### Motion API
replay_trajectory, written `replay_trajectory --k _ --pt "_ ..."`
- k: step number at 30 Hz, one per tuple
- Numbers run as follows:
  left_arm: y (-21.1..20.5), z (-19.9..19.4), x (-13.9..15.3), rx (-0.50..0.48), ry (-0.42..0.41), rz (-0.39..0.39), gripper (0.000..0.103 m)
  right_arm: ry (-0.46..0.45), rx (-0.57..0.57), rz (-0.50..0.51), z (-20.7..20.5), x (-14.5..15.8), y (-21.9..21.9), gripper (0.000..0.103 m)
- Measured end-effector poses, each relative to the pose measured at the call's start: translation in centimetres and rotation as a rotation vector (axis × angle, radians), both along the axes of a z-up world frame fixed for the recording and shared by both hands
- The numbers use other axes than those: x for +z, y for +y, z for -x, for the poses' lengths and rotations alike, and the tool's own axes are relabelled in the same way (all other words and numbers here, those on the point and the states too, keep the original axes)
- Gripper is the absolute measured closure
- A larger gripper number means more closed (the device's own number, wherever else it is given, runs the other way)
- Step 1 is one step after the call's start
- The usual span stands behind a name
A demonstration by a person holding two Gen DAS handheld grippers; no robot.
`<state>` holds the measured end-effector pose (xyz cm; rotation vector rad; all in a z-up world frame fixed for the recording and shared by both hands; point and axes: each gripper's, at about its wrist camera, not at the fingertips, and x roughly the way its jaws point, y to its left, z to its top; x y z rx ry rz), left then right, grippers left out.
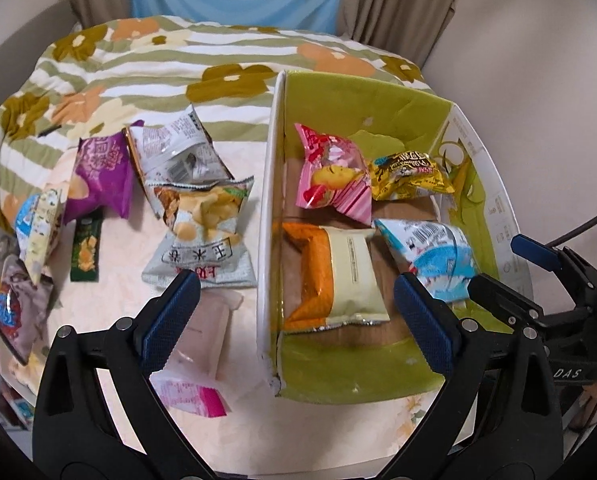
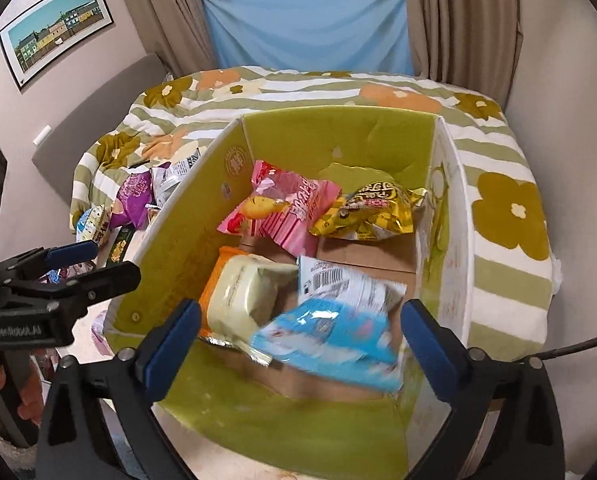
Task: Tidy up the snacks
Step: 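Lower both bags into the yellow-green box and open both tools, then grasp the dark red Spoons bag with the left tool while the right tool grasps the pink-white bag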
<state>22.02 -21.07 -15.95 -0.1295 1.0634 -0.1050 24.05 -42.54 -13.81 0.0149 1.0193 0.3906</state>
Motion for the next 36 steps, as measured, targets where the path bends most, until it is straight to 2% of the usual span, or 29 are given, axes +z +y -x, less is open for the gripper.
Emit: replay_trajectory --k 4,7,16,22,28,36 --pt "-0.1 0.8 0.4 -0.014 -0.007 -0.022 0.006 -0.027 0.002 0.026 1.0 0.2 0.0 0.004" --pt "0.1 1.3 1.0 -0.019 -0.022 -0.021 0.006 -0.033 0.000 0.002 1.4 0.6 0.0 0.004" --pt "1.8 3.3 3.7 -0.023 -0.077 -0.024 0.006 -0.084 0.006 -0.011 3.1 3.6 1.7 0.004" --pt "5.7 5.1 6.0 -0.020 -0.136 -0.008 0.006 -0.157 0.006 0.008 5.0 6.6 4.4 0.004" --pt "10.6 7.2 8.0 -0.033 -0.179 -0.044 0.006 -0.198 -0.050 -0.034 7.6 8.9 7.8 0.004" --pt "18.6 10.1 8.7 -0.042 -0.177 -0.063 0.006 -0.197 -0.147 -0.051 11.0 9.3 13.7 0.004"
